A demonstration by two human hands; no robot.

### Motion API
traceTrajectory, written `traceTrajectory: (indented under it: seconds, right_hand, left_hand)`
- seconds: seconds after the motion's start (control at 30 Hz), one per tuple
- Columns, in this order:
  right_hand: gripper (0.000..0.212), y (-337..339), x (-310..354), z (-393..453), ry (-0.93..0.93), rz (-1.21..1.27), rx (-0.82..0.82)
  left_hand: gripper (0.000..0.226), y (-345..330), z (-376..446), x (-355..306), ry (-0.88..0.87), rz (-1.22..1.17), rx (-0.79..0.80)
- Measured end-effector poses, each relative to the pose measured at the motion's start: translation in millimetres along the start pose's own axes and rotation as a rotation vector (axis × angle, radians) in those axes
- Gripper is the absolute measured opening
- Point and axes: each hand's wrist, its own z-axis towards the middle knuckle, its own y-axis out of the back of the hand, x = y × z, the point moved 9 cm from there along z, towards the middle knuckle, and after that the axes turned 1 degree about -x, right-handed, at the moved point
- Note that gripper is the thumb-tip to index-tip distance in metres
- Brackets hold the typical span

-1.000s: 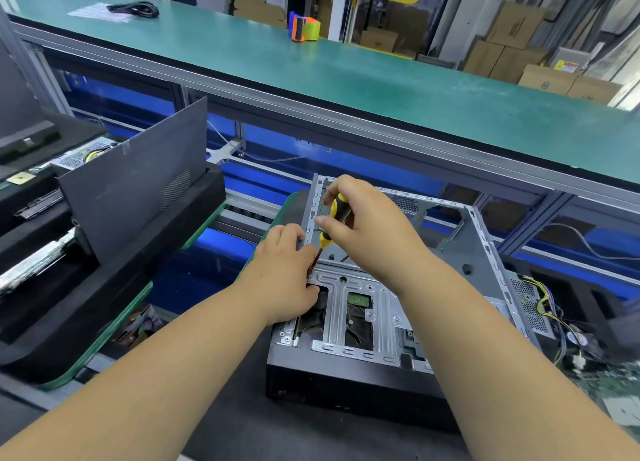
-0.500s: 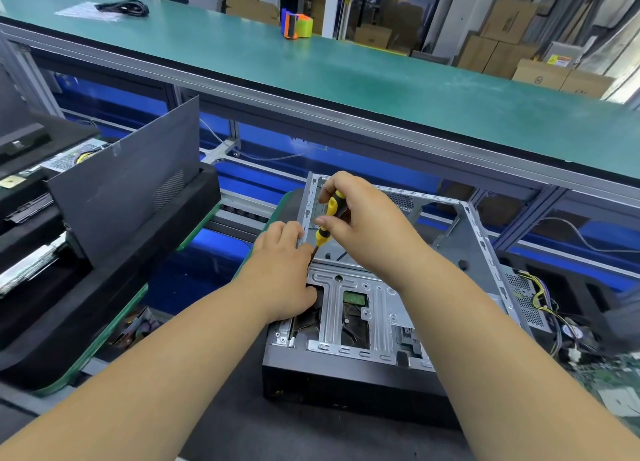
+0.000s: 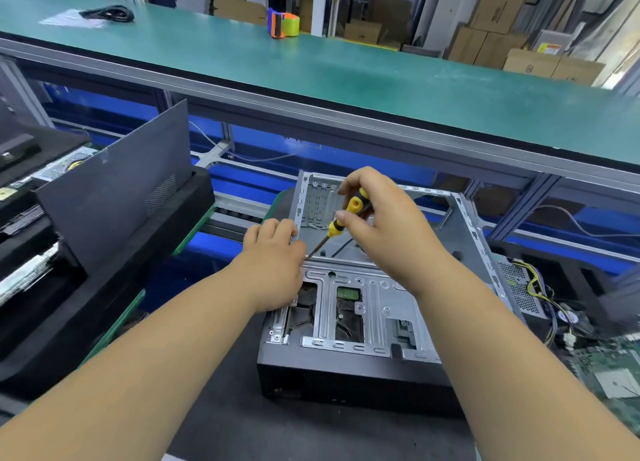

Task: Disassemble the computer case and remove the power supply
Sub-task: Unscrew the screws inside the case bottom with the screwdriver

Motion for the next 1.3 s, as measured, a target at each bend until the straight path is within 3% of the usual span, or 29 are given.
traceTrajectory:
  seconds: [0.3, 0.73, 1.1, 1.2, 1.3]
  right_hand:
    - [0.021, 10, -10, -20, -0.038, 0.025, -0.024]
    - [0.019, 15, -4, -34, -0.038, 0.033, -0.023]
    - [0.021, 22, -7, -43, -0.089, 0.047, -0.052]
    - [0.024, 25, -18, -48, -0.176, 0.171, -0.120]
    - [0.022, 34, -34, -55, -0.275, 0.440, -0.244]
  left_hand:
    - [0.038, 5, 3, -19, -0.007, 0.355, 0.059]
    - [0.040, 7, 12, -25, -0.059, 0.523, 0.195]
    - [0.035, 11, 19, -23, -0.081, 0.427, 0.238]
    - [0.025, 24, 21, -24, -0.063, 0.296, 0.162]
    - [0.007, 37, 19, -24, -0.033, -0.005, 0.096]
